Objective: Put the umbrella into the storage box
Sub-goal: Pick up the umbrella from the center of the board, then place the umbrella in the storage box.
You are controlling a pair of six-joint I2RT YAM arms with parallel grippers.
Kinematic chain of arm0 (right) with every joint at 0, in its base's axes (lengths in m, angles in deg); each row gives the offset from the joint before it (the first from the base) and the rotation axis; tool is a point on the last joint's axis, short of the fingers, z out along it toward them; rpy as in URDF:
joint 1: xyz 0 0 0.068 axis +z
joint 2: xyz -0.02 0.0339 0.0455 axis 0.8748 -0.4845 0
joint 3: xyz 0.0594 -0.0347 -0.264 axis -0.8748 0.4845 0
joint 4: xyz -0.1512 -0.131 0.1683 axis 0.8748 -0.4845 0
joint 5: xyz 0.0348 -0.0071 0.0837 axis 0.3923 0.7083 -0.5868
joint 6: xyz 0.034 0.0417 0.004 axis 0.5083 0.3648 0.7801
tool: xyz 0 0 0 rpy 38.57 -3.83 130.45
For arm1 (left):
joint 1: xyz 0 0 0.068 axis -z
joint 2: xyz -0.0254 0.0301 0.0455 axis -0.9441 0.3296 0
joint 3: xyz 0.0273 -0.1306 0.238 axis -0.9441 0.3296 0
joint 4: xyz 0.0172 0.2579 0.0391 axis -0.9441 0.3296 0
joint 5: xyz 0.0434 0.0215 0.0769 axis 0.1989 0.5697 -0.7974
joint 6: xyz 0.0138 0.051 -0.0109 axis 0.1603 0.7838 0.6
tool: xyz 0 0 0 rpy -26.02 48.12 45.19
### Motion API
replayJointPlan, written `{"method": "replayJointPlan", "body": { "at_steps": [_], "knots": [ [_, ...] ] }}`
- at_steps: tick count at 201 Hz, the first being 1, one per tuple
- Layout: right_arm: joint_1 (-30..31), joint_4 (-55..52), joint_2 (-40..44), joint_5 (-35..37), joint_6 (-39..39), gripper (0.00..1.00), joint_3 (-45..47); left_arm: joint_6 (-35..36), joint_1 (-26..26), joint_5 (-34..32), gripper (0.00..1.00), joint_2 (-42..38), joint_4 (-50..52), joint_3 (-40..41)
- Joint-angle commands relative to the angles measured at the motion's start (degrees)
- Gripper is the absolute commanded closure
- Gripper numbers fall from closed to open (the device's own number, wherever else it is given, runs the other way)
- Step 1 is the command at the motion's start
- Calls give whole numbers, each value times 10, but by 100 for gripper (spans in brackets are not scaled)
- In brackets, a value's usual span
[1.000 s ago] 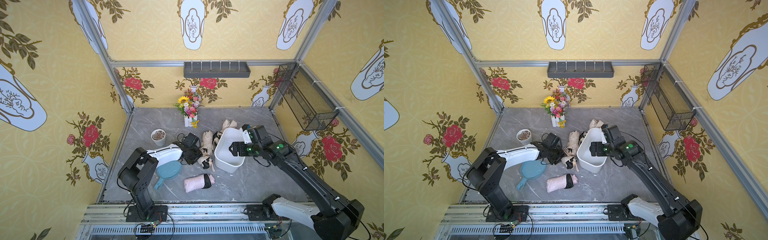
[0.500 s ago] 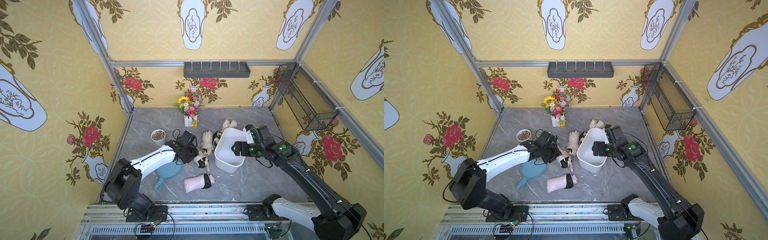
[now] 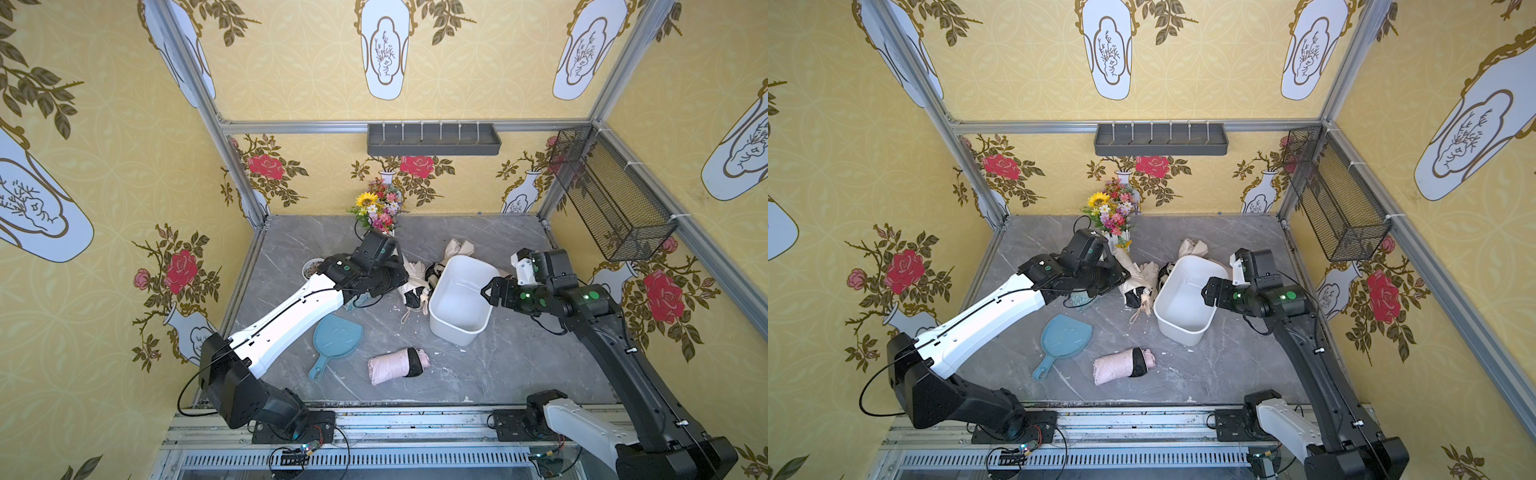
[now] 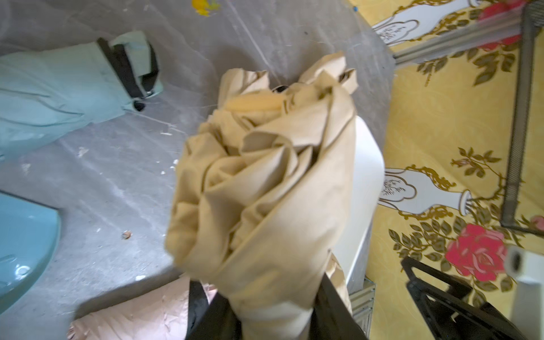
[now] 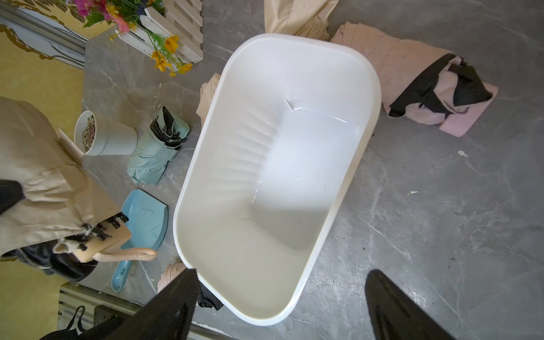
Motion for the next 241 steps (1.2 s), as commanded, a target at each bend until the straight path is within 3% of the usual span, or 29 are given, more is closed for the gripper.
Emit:
{"method": "replayJointPlan", "body": {
  "at_steps": [1,49,94,133,181,241],
  "knots": [
    [-1,23,9,-84,-14,8,-3,53,15,6,78,11,-8,-30],
    [-1,85,37,-236,-61,8,-16,141,19,78,81,23,-87,-46],
    [-1,93,2,-346,-96,10,-49,207,19,156,82,38,-135,-50],
    [-1,75,-13,-368,-141,9,-63,211,19,194,83,38,-176,-33],
    [-1,80,-25,-291,-125,6,-59,209,19,225,84,35,-214,-27],
    [-1,137,-36,-389,-105,16,-54,209,20,268,84,38,-240,-24]
  ]
}}
